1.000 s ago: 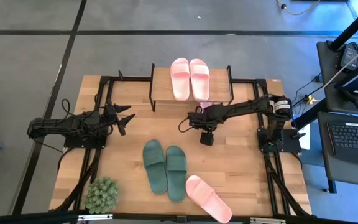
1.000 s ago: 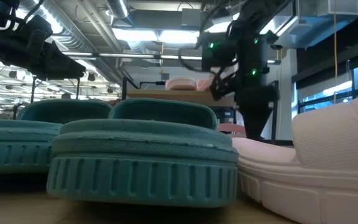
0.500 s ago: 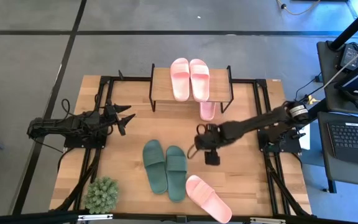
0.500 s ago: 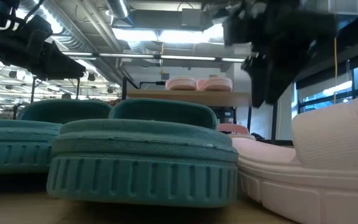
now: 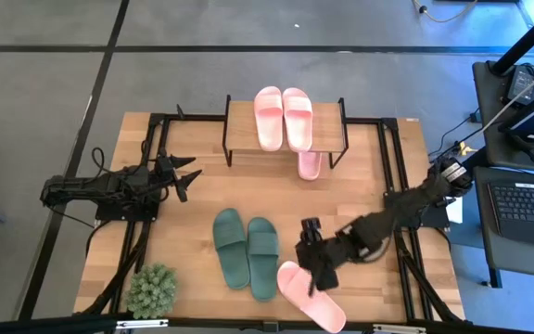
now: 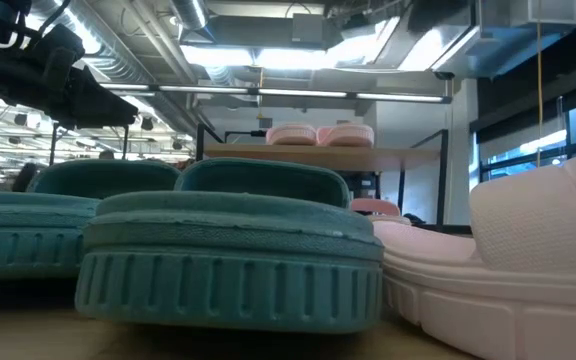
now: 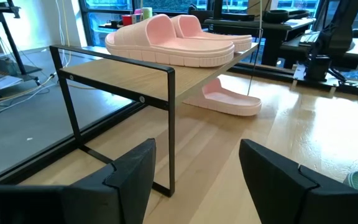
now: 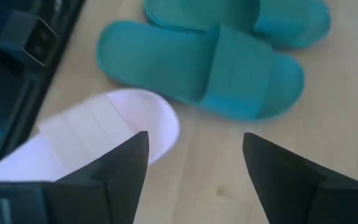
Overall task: Pick and place slides into the shelf
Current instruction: Put the pink slide under the shelf
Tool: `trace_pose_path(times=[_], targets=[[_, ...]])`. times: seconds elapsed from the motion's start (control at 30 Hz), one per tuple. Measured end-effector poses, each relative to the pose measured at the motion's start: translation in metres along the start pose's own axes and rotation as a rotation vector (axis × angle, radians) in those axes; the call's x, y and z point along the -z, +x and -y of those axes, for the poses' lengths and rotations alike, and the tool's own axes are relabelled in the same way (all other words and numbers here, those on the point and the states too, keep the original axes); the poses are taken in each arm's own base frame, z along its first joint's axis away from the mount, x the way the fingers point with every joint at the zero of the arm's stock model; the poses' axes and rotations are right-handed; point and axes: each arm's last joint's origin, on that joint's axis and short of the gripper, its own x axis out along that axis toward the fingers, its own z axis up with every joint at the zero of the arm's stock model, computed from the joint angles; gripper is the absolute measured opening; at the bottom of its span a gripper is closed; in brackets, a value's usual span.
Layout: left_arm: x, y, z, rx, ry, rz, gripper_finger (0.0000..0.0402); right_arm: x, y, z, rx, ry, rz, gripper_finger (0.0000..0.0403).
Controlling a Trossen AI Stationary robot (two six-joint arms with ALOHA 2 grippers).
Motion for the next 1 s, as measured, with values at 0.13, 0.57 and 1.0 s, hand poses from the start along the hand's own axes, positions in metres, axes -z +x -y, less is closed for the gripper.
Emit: trace_pose_path(times=[0.13,0.57,1.0], targets=[[0.000,0.000,0.000,0.000,0.000,0.000,0.0224,0.002,-0.008,-0.026,0.019,-0.051,0.062,0.0261],[0.000,0.000,0.000,0.000,-0.002,0.000,0.0224,0.030,0.033,-0.090,-0.026,-0.173,-0.027,0.0261],[0.000,0.000,0.000,0.000,-0.005,0.000,0.0224,0.057,0.067,-0.115,0.020,-0.156,-0.134,0.0261]])
